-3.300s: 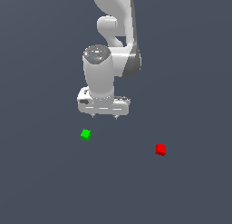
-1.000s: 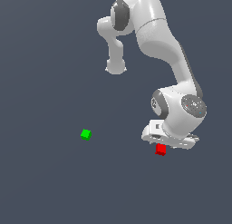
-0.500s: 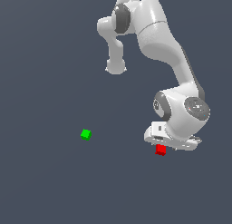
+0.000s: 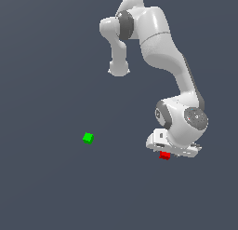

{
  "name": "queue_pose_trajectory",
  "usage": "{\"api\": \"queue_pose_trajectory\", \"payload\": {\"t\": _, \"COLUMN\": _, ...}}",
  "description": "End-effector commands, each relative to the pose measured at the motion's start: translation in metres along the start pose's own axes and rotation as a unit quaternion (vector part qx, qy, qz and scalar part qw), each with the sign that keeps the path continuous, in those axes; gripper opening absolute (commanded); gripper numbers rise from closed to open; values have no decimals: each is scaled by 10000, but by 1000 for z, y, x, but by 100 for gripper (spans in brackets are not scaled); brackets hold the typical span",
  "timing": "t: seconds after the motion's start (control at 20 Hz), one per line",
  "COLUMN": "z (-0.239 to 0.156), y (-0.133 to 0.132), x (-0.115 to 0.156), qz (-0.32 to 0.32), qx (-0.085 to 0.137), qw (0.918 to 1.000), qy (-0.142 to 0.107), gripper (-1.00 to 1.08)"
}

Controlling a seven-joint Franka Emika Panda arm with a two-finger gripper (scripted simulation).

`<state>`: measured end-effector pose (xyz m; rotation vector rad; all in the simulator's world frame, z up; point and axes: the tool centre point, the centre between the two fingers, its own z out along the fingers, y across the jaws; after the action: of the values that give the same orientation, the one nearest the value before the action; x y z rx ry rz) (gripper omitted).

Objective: Stack the red cube on top of the green cube.

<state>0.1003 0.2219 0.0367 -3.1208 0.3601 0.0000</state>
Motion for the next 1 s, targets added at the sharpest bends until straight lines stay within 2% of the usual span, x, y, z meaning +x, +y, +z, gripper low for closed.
{"api": "queue_pose_trajectory", "payload": {"t": 0.0, "z": 12, "y": 0, "x": 0, "qz": 2, "qx": -1, "qw": 10000, "qy": 0, "gripper": 100}}
{"api": "queue_pose_trajectory", "payload": {"t": 0.35, "z": 17, "y": -1, "x": 1, "qz": 2, "qx": -1, "qw": 10000, "qy": 0, "gripper": 100}}
{"api": "queue_pose_trajectory", "payload": {"t": 0.4, "z": 17, "y": -1, "x": 1, "qz": 2, "qx": -1, "qw": 10000, "qy": 0, "gripper": -100}}
{"api": "queue_pose_trajectory", "payload": {"t": 0.95, "z": 17, "y": 0, "x": 1, "qz": 3, "qx": -2, "qw": 10000, "qy": -3, "gripper": -100}}
